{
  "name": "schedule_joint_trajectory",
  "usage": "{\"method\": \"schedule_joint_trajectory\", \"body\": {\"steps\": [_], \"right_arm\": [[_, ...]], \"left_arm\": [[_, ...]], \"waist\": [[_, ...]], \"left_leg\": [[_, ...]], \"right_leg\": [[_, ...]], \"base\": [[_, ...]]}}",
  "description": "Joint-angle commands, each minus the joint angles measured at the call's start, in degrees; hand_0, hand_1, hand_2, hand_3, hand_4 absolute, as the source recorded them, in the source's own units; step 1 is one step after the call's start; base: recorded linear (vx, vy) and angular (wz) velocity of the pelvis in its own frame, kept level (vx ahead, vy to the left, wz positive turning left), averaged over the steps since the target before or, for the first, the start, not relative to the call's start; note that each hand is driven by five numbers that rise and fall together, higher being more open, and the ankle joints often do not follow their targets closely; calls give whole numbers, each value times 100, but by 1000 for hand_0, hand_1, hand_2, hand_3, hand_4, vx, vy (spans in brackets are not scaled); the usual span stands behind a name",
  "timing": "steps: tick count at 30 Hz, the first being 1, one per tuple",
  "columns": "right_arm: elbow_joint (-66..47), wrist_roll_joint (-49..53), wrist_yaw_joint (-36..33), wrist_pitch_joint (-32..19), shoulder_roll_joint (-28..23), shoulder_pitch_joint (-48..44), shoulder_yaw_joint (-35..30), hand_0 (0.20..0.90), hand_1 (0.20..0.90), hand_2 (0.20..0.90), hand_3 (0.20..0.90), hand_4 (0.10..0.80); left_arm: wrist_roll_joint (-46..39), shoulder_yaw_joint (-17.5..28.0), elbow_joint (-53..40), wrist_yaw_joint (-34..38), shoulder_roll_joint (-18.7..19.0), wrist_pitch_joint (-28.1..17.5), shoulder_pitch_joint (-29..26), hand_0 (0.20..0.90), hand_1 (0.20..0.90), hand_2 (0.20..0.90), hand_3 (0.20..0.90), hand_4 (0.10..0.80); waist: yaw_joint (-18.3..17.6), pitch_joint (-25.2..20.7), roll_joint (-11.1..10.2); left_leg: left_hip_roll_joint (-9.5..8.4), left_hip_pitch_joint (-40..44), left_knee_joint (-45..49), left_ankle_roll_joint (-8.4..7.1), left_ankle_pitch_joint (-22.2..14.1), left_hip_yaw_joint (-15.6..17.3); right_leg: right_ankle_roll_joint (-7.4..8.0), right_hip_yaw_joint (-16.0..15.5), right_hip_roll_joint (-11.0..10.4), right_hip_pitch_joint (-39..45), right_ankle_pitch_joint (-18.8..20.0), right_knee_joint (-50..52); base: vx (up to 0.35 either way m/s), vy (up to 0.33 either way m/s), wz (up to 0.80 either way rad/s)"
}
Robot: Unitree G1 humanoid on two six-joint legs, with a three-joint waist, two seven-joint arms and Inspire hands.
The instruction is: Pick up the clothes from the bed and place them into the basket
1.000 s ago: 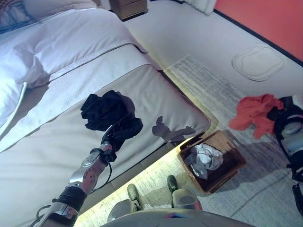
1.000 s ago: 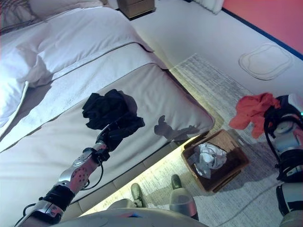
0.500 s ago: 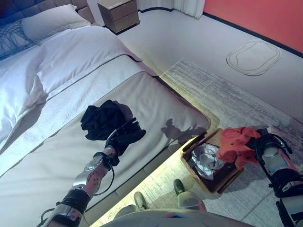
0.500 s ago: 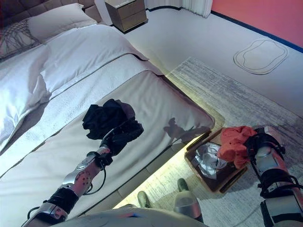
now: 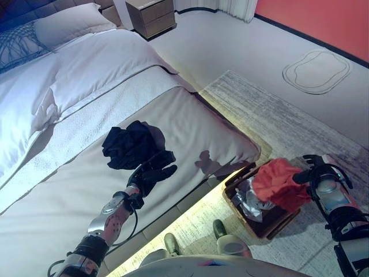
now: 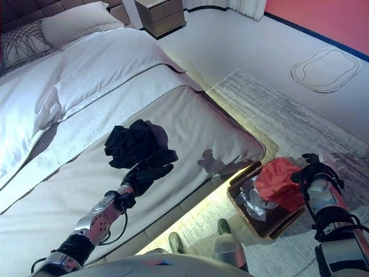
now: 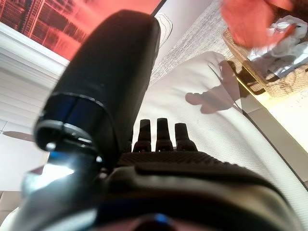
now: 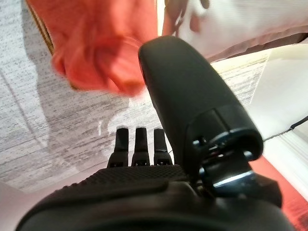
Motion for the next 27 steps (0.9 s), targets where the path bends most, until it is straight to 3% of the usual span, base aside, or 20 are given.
{"method": "schedule_joint_trajectory", "body": {"steps": [1, 10, 15, 27], "right_arm": [[-272, 4, -198, -383, -455, -464, 10, 900, 900, 900, 900, 800], [-739, 74, -202, -135, -500, -1081, 458, 900, 900, 900, 900, 800], [-1026, 390, -305, 32, -409, -1924, 864, 900, 900, 900, 900, 800], [-1251, -277, -368, 53, -164, -3277, 1872, 900, 900, 900, 900, 800]], "left_arm": [[6, 224, -122, -181, -88, -324, -297, 900, 900, 900, 900, 800], [-101, 339, -118, 130, -111, -328, -301, 900, 900, 900, 900, 800], [-45, 383, -37, 204, -125, -456, -274, 900, 900, 900, 900, 800], [-63, 569, -49, 583, -159, -491, 82, 900, 900, 900, 900, 800]], "waist": [[230, -191, -68], [525, -241, -189], [842, -228, -233], [1660, -94, -313]], "left_leg": [[-3, 66, 328, -5, -702, -523], [-50, 14, 251, -29, -626, -889], [-140, -124, 361, -43, -610, -1220], [-366, -467, 622, -100, -507, -2035]], "right_leg": [[-137, -508, 65, -213, -357, 675], [-199, -812, 41, -88, -439, 650], [-283, -1072, -2, -55, -568, 766], [-484, -1771, -149, 104, -777, 863]], "base": [[0, 0, 0], [15, 3, 17], [36, 13, 27], [75, 23, 47]]}}
